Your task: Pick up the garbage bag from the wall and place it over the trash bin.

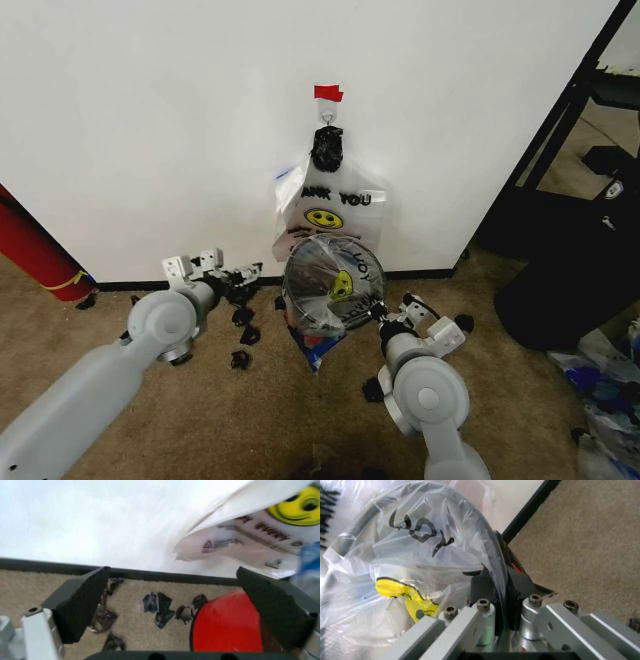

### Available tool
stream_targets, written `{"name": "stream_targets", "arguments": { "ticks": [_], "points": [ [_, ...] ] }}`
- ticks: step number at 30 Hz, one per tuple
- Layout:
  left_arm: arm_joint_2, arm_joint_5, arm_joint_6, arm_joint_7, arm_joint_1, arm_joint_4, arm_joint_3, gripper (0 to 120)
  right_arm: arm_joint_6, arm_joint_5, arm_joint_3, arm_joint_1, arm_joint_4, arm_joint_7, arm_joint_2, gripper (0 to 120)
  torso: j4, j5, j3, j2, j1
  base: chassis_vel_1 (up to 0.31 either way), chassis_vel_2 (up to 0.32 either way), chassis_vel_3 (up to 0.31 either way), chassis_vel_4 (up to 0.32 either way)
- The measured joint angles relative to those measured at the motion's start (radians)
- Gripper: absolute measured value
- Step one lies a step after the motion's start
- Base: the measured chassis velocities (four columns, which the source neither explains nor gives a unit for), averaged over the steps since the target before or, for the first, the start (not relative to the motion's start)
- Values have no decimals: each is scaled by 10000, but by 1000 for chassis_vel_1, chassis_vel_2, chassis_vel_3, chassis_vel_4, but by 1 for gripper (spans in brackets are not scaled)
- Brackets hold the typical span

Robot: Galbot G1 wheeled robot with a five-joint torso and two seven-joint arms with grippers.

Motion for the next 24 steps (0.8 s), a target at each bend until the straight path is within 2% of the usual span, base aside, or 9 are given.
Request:
{"name": "stream_targets", "arguments": {
  "ticks": [4,6,8,10,14,18,19,22,24],
  "points": [
    [408,-160,745,-551,-14,-1417,193,84,65,-145,-18,6,-95,-27,0,0,5,1,0,0,-1,0,0,0,0],
    [427,-224,814,-610,-50,-1575,246,83,69,-162,-25,6,-108,-33,0,0,5,0,0,0,-1,0,0,0,0],
    [533,-827,1310,-976,-390,-2243,523,75,99,-234,-53,7,-169,-64,0,0,2,2,0,0,-1,0,0,0,0],
    [625,-2208,1887,-1894,-1064,-2769,965,63,127,-327,-164,45,-273,-57,0,0,1,1,0,0,-1,0,0,0,0],
    [655,-2728,2106,-2321,-1767,-2832,1530,53,127,-336,-221,74,-310,30,0,0,3,3,0,0,-1,0,0,0,0],
    [320,-3215,2200,-2733,-3420,-2536,3275,34,125,-329,-220,85,-312,213,0,0,1,2,1,0,0,0,0,0,0],
    [320,-3215,2200,-2733,-3420,-2536,3275,34,125,-329,-220,85,-312,213,0,0,1,2,1,0,0,0,0,0,0],
    [-275,-3646,2199,-3241,-4711,-1953,4693,23,125,-386,-211,78,-332,264,0,0,0,2,2,0,0,0,0,0,0],
    [-668,-3892,2203,-3542,-5340,-1531,5291,13,126,-419,-198,68,-345,284,0,0,0,3,1,0,1,0,0,0,0]
  ]
}}
